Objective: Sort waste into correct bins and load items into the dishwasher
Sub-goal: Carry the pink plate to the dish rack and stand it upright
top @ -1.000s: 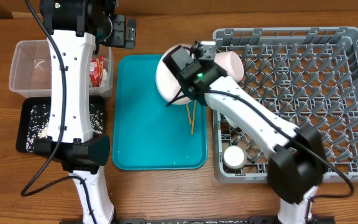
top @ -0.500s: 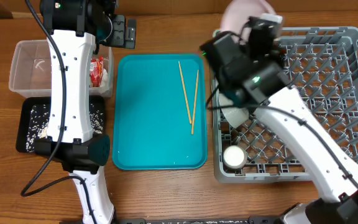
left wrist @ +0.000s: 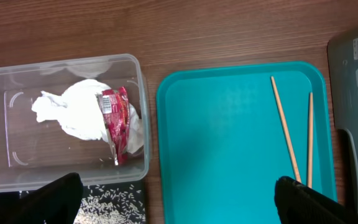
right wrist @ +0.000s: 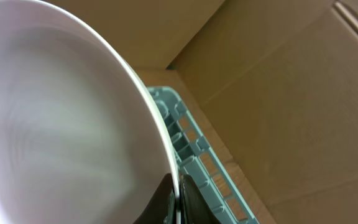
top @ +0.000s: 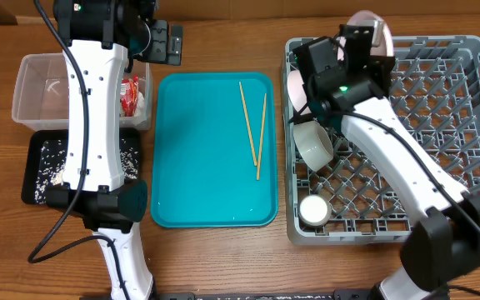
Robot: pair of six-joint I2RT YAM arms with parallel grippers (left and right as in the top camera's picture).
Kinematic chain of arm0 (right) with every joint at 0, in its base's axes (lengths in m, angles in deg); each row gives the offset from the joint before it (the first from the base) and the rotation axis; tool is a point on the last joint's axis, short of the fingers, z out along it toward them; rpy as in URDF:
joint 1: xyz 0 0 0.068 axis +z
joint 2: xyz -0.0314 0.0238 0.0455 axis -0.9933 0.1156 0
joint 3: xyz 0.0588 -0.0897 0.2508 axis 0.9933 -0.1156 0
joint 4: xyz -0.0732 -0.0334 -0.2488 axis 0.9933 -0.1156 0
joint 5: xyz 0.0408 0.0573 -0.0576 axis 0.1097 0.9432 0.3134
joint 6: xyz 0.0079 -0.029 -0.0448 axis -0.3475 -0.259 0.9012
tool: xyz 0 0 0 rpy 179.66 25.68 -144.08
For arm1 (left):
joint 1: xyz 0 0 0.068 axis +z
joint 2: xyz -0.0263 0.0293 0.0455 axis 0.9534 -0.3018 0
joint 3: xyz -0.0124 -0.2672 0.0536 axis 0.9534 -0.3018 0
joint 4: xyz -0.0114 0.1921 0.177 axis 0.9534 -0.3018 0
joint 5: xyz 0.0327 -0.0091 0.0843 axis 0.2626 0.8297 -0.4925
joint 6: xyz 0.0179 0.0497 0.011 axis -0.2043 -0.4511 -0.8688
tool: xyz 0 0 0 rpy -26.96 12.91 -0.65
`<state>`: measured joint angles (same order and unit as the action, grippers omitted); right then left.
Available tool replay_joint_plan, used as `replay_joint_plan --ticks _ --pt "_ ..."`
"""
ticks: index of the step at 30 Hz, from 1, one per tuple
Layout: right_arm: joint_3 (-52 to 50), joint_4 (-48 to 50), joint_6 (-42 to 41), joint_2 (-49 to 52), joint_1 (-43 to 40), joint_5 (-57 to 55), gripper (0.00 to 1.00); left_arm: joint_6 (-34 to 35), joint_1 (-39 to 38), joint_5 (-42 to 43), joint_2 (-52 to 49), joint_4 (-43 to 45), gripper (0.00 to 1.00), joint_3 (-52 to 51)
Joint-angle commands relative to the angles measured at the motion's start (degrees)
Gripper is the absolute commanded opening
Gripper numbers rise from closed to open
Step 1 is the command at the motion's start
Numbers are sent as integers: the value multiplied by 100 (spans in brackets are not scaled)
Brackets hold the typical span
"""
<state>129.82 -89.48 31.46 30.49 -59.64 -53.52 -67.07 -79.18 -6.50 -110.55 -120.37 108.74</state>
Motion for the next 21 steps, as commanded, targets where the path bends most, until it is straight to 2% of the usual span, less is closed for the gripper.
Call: replay_joint_plan --ticks 1,10,13,15,17,18,21 --pt "-35 103 184 170 -219 52 4 76 -2 -42 57 4 100 105" --pt "-127 140 186 197 -516 1307 6 76 -2 -42 57 4 100 105" --pt "-264 140 179 197 -516 1670 24 76 -2 -42 57 4 100 105" --pt "-271 142 9 197 -516 1956 47 76 -2 -42 57 4 100 105" --pt "-243 157 -188 195 -516 1971 61 76 -2 -42 57 4 100 105" --pt "-205 160 -214 192 -503 1985 66 76 -2 -42 57 4 100 105" --pt "-2 66 -216 129 -483 2260 69 76 -2 -42 57 4 100 105"
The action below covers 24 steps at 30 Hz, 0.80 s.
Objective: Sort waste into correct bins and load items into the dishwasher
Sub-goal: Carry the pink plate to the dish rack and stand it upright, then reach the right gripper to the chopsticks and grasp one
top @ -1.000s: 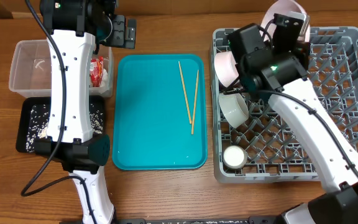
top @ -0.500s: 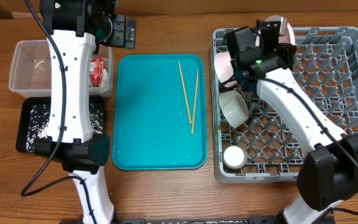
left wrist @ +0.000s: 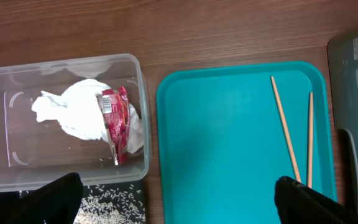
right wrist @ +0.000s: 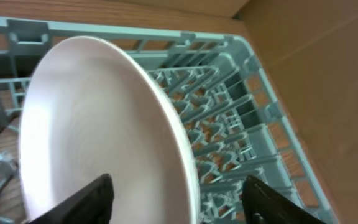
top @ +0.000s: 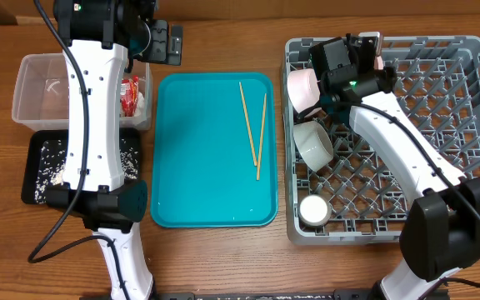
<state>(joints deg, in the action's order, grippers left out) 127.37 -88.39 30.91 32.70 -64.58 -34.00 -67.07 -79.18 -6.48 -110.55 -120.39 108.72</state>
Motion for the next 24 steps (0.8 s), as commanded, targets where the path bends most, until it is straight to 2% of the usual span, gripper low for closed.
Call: replay_joint_plan --ticks 1,3,4,5,6,10,12,15,16,21,24 --pt "404 -138 -271 -236 22 542 71 76 -2 -44 57 7 100 107" --pt "538 -203 -330 -428 22 723 72 76 -2 -44 57 7 100 107" --pt "643 -232 -330 -632 22 905 81 76 -2 -44 57 7 100 107" --pt "750 -256 -328 -933 22 1154 96 76 -2 -44 57 7 100 107" --pt "789 -256 -328 -1102 22 1342 100 76 -2 -44 57 7 100 107" --pt "807 -251 -328 -1818 22 2865 100 76 -2 -44 57 7 100 107" --pt "807 -219 -328 -2109 22 4428 100 76 -2 -44 57 7 100 107" --pt "802 35 -337 -2065 48 5995 100 76 -2 -44 57 7 100 107" --pt "800 184 -623 -1893 229 6168 100 76 -2 -44 57 7 100 107" --pt "800 -240 -1552 -911 1257 4415 97 76 -2 -44 57 7 100 107" --pt "798 -369 -1593 -369 1585 4310 82 76 -2 -44 57 7 100 107"
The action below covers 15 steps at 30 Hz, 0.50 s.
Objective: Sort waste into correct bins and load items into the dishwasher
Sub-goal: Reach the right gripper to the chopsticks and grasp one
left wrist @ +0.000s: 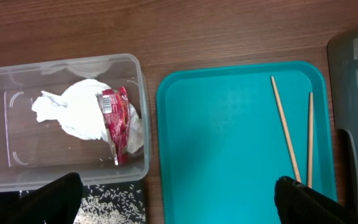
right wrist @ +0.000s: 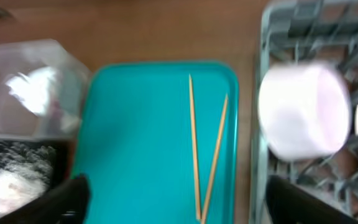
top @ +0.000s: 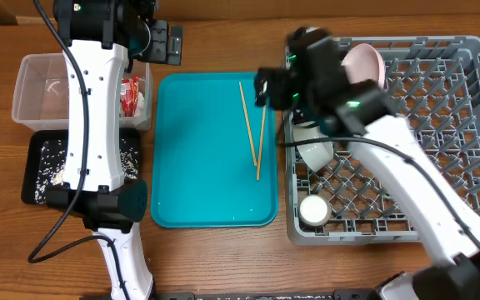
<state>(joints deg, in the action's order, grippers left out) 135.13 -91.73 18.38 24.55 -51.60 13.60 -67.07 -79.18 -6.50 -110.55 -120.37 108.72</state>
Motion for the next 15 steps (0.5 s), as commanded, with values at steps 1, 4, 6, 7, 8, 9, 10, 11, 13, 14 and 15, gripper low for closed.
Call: replay_joint_plan --ticks 1,4,6,7,8,9,10,11,13,14,15 --pt "22 -55 -431 660 407 -514 80 76 -2 -42 57 4 100 107" --pt "22 -44 -817 1292 704 -730 73 76 -2 -42 57 4 100 107" --pt "22 -26 -992 1521 787 -769 70 76 -2 -42 57 4 100 107" --pt "22 24 -1029 1722 837 -769 68 79 -2 -42 57 4 100 107" --pt "22 48 -1032 1790 848 -767 68 76 -2 -42 57 4 100 107" --pt "22 133 -1027 1969 876 -778 67 76 -2 -42 57 4 100 107" --pt "22 210 -1025 2162 879 -876 66 76 -2 -42 57 4 100 107" --pt "24 234 -1021 2304 876 -938 66 76 -2 -42 57 4 100 107" --pt "22 280 -1001 2426 850 -935 64 76 -2 -42 57 4 100 107" --pt "22 323 -986 2468 848 -935 62 76 -2 -42 57 4 100 107" --pt "24 411 -890 2527 839 -927 59 76 -2 -42 57 4 100 107"
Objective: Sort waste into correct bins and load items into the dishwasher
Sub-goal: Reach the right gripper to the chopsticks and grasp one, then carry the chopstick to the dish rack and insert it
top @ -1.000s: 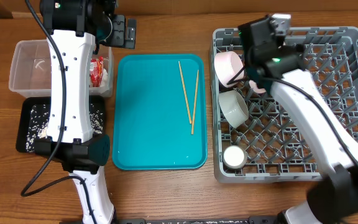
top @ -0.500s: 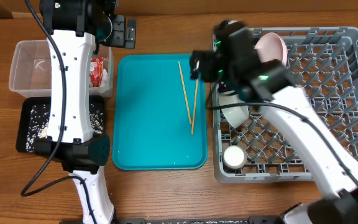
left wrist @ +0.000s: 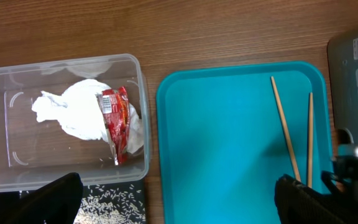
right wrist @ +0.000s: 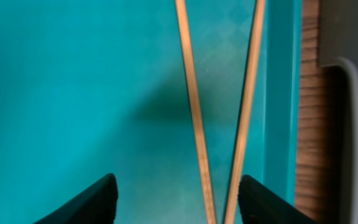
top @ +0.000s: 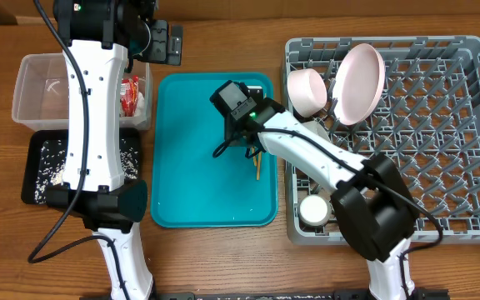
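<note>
Two wooden chopsticks lie in a narrow V on the teal tray, towards its right side. My right gripper hangs low over them, open, with both sticks between its fingers; in the overhead view the right gripper covers their upper part. A pink plate stands on edge in the grey dish rack, next to a pink bowl. Open and holding nothing, my left gripper stays high over the tray's left edge, the chopsticks to its right.
A clear bin left of the tray holds white tissue and a red wrapper. In front of it is a black tray of rice. The rack also holds a white cup and a white bowl.
My right gripper was high near the tray's right edge and the rack. Now it is low over the chopsticks on the tray, still open. The left arm has not moved.
My right gripper was shut on the pink plate above the rack's back left corner. Then the plate stood in the rack with the fingers open beside it. After that the gripper was over the tray's right side, and now it straddles the chopsticks.
</note>
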Robot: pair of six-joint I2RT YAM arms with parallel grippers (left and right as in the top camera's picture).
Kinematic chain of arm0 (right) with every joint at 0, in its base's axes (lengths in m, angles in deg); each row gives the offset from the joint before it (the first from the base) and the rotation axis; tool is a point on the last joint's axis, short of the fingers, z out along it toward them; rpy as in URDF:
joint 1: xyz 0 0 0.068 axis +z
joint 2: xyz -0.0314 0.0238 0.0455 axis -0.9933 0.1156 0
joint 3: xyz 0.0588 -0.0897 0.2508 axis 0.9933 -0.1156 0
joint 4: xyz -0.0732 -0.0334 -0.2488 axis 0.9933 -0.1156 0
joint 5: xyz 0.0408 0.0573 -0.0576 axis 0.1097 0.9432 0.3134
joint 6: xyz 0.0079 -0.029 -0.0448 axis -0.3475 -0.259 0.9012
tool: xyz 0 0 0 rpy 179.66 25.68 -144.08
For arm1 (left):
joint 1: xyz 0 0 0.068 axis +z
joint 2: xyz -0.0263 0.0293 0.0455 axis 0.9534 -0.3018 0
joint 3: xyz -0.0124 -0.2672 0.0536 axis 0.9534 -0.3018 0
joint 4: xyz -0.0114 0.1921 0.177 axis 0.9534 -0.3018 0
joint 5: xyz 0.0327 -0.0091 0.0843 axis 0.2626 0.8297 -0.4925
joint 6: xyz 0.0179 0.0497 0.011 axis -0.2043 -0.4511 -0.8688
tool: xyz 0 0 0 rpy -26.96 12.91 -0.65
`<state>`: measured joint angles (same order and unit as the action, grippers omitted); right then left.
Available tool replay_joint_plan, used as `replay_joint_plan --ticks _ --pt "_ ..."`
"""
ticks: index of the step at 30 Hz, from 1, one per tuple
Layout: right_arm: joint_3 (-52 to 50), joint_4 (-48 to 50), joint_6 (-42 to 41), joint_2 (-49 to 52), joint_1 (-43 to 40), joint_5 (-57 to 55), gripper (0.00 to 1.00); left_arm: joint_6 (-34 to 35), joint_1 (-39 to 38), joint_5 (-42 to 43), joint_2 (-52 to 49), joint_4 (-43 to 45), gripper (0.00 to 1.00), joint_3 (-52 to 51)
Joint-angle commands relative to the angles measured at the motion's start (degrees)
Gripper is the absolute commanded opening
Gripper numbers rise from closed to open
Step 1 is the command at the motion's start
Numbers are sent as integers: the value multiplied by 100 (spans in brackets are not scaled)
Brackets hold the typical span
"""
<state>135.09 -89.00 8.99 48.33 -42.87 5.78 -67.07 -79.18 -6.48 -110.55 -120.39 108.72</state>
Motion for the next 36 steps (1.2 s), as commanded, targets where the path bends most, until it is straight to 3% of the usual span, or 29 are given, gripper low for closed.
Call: replay_joint_plan --ticks 1,8,14,20,21,22,25,30,36 --pt "28 170 103 195 -39 -122 57 76 -2 -44 57 7 100 107" --pt "35 149 282 407 -105 188 56 76 -2 -44 57 7 100 107" --pt "35 -4 396 531 -179 706 38 76 -2 -44 57 7 100 107" --pt "63 -197 389 785 -289 1261 36 76 -2 -44 57 7 100 107" --pt "68 -192 387 785 -317 1320 32 76 -2 -44 57 7 100 107" --pt "68 -216 387 785 -332 1401 19 76 -2 -44 57 7 100 107" --pt "107 -350 367 785 -295 1401 5 76 -2 -44 57 7 100 107" --pt "385 -695 372 780 -295 1355 4 76 -2 -44 57 7 100 107" --pt "2004 -1993 964 481 -295 1169 4 79 -2 -44 57 7 100 107"
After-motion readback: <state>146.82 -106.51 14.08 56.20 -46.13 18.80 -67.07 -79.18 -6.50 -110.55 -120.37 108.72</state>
